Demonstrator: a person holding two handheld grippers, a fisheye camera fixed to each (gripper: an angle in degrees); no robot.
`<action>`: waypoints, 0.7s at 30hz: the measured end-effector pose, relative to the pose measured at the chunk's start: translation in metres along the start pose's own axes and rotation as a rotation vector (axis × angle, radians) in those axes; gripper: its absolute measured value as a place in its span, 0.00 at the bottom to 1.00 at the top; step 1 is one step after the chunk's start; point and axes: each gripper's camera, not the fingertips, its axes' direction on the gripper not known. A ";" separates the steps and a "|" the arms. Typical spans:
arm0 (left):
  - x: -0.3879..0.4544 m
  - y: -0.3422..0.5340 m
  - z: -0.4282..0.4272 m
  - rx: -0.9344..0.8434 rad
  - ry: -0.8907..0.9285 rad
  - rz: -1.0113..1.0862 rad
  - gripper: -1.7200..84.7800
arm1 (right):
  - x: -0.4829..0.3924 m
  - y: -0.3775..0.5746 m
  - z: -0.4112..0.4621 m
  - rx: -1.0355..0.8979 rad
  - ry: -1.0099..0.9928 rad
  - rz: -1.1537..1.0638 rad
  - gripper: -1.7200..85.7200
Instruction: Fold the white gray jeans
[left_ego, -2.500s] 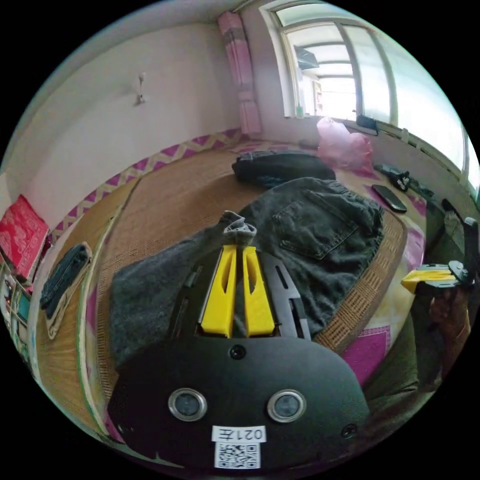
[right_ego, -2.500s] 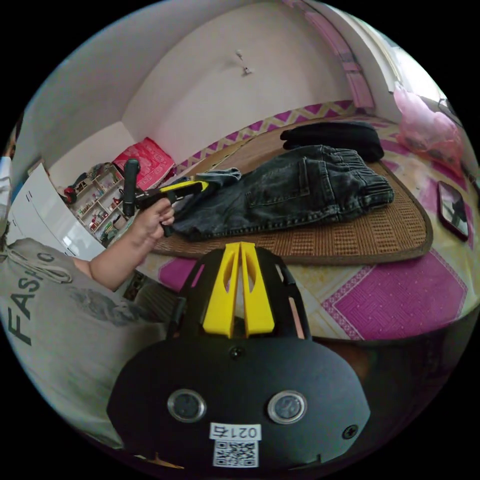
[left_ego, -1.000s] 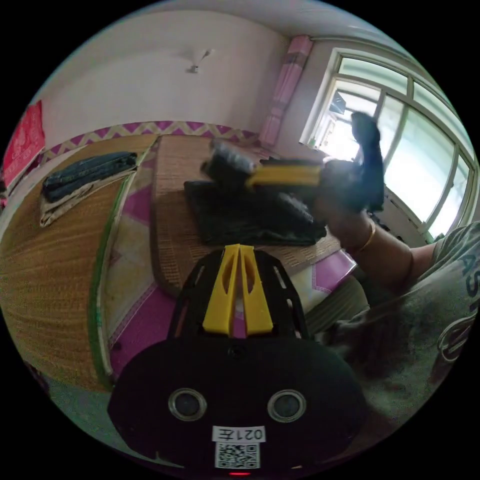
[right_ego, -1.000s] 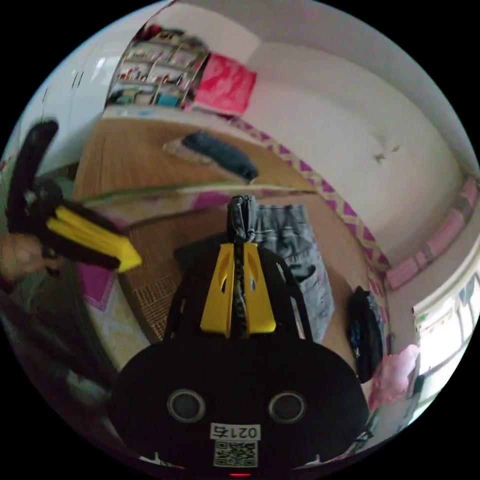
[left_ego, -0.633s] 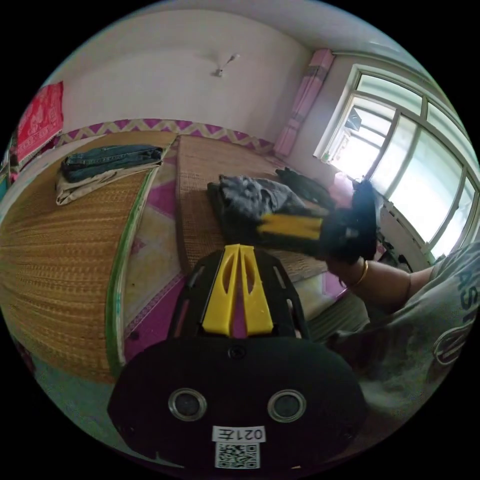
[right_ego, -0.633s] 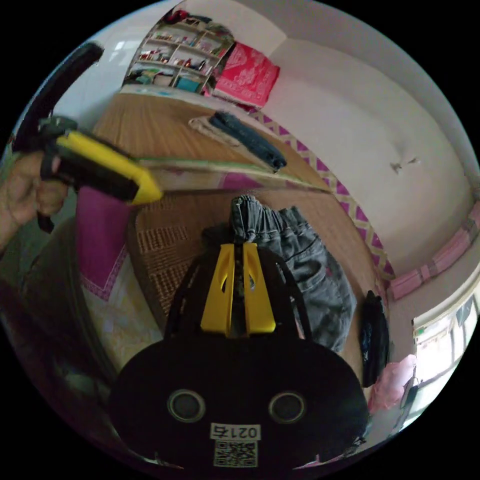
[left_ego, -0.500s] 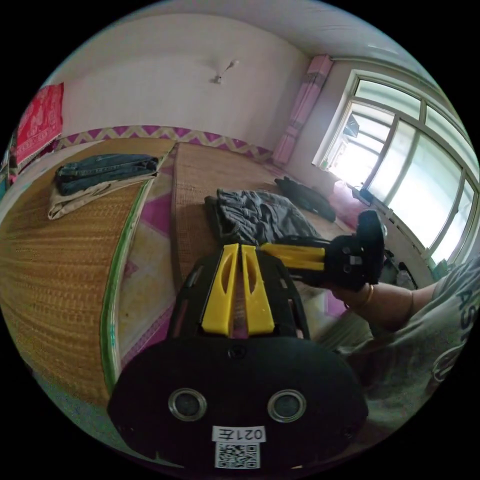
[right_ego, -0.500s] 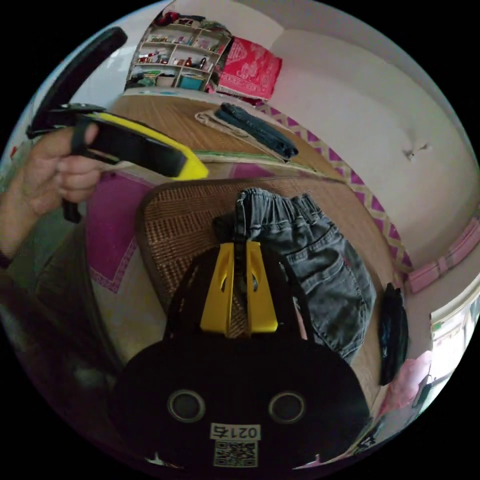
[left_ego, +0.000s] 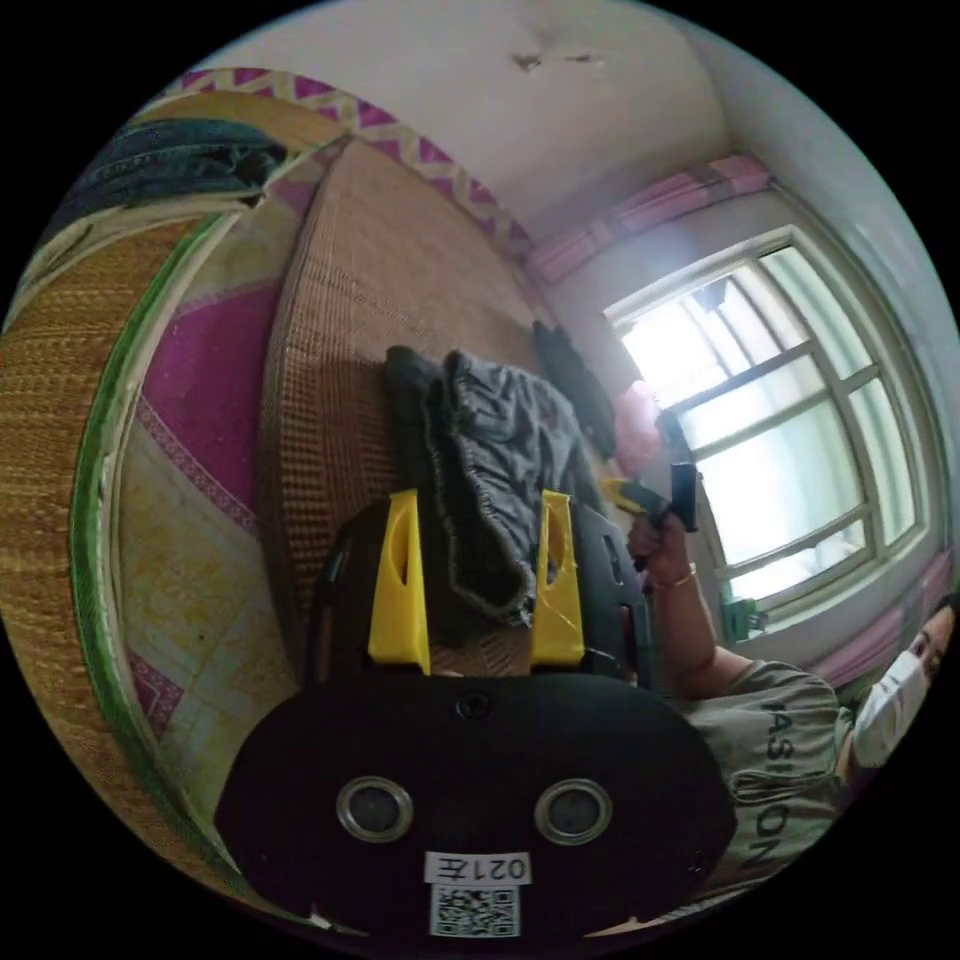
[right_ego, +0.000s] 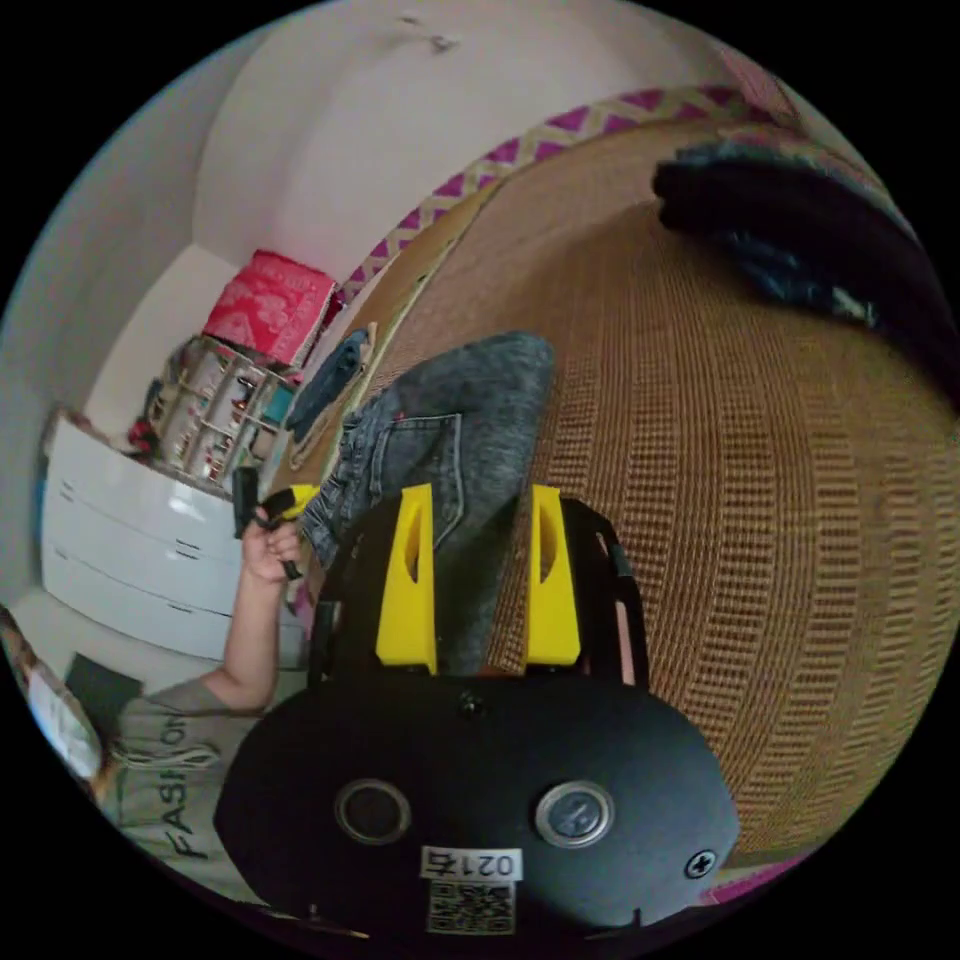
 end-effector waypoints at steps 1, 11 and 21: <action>0.000 -0.002 0.000 0.010 -0.012 0.005 0.20 | 0.008 -0.003 0.002 -0.010 -0.001 0.007 0.18; -0.001 -0.032 0.003 0.007 0.106 -0.036 0.08 | 0.095 -0.035 0.038 -0.072 -0.278 0.058 0.10; 0.187 -0.166 0.029 0.073 0.133 0.318 0.08 | 0.106 -0.111 -0.159 0.169 -0.186 -0.149 0.09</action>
